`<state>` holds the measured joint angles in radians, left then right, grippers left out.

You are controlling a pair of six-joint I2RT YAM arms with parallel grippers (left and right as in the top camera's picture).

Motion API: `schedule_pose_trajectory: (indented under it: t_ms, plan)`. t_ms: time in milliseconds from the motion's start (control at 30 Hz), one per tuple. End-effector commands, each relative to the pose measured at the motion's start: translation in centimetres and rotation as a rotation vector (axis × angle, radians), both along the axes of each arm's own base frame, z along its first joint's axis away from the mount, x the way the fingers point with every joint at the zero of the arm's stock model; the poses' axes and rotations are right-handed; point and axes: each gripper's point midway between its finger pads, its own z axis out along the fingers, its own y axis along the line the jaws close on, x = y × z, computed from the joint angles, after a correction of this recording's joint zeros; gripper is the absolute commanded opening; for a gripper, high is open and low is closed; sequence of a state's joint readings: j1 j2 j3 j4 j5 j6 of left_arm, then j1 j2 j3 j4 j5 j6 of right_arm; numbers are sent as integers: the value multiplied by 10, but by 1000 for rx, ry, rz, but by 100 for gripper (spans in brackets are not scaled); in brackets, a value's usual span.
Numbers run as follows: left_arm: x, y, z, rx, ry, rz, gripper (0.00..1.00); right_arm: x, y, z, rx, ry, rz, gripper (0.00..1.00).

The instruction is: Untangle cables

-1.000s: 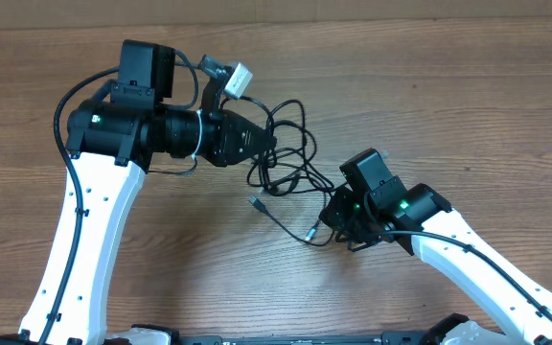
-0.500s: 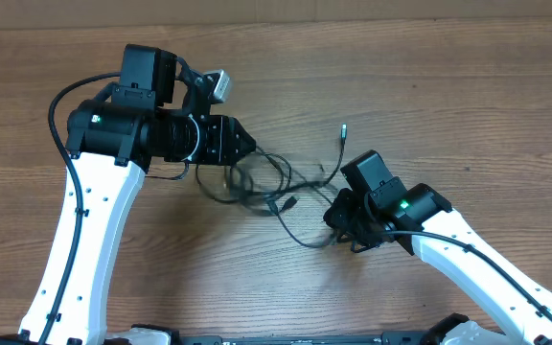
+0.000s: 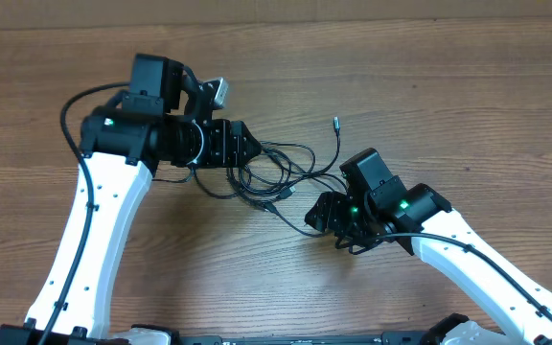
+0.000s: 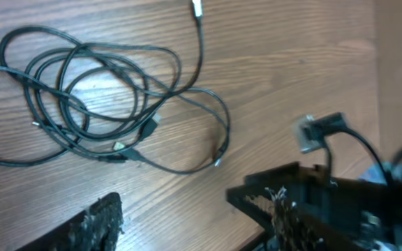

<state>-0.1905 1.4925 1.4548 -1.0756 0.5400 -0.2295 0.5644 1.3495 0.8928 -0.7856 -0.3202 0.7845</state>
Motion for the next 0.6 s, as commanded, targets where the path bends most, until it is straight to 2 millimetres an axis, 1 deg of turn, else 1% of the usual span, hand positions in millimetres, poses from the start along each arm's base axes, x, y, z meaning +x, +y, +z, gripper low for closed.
schedule_pose_trajectory:
  t_ms: [0,33,100,133,167,200,267,400,467,567]
  plan:
    - [9,9,-27,90,-10,63,69,0,3,2,10,-13,38,72]
    - [17,11,-33,117,-38,72,68,0,3,2,5,-15,36,76]
    - [35,13,-41,183,-136,53,71,0,0,0,-8,-16,31,90]
    - [46,12,-42,217,-210,12,71,0,-1,0,-17,-15,28,97]
    - [55,7,-44,244,-285,-47,71,0,-2,-1,-23,-14,27,100]
    - [63,1,-45,263,-359,-114,74,-1,-3,-1,-25,-11,26,100]
    - [74,-10,-51,306,-469,-233,85,-2,-4,-2,-29,-3,27,100]
    - [89,-30,-72,381,-590,-432,87,-3,-4,-2,-31,-2,27,100]
    - [93,-39,-87,397,-607,-494,87,-3,-4,-2,-30,-2,27,100]
    - [95,-50,-115,426,-612,-598,86,-3,-4,-2,-30,-2,27,100]
